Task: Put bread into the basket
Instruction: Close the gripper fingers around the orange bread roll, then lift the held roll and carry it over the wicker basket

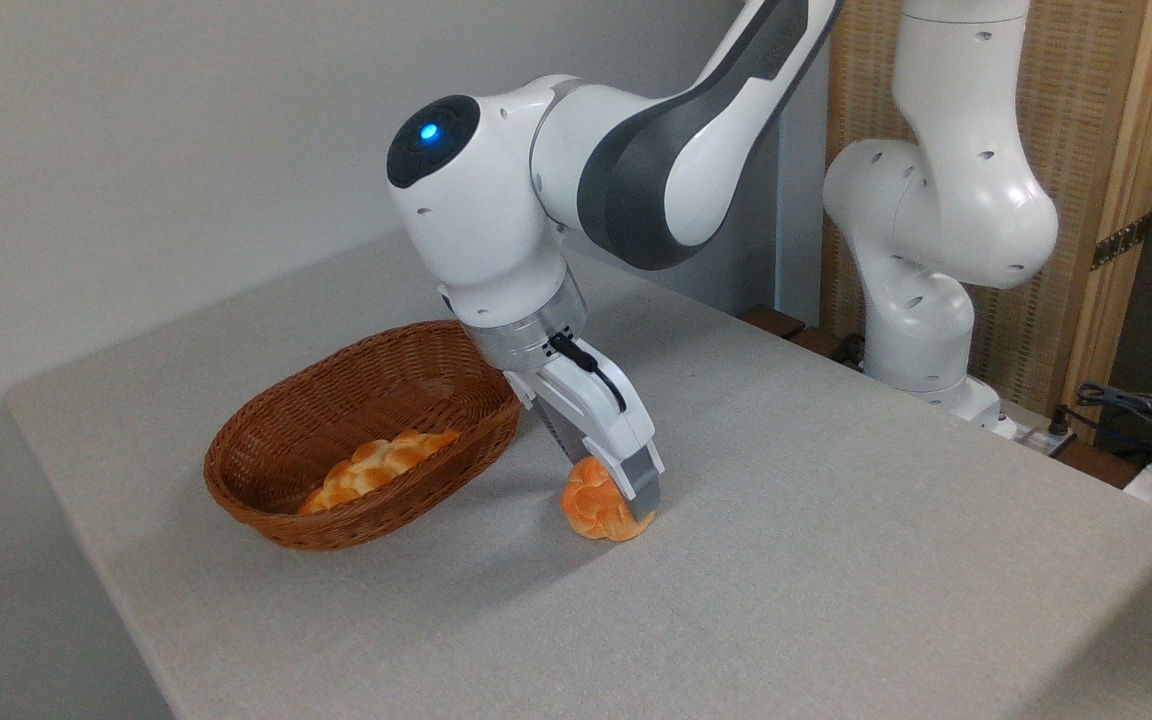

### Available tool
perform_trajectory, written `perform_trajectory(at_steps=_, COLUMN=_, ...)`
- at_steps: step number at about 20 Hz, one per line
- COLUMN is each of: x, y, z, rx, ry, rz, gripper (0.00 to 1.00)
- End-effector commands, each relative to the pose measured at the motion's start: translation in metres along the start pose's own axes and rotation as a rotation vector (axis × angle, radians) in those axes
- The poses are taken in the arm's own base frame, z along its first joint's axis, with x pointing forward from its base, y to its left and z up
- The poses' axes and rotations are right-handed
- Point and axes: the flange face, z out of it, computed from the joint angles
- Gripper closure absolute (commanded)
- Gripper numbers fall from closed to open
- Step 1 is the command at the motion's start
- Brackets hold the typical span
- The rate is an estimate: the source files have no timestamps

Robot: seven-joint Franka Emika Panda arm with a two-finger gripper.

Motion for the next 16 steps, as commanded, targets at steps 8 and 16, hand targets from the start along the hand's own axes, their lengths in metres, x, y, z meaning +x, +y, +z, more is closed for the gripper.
perform_trajectory(at_steps=8, x=0.003, y=-0.001, z=0.003, rx=0.010, ry=0.000, rz=0.056, gripper=0.66)
perform_trajectory(at_steps=16, x=0.002, y=0.000, z=-0.007, rx=0.024, ry=0.015, rz=0.058, gripper=0.65)
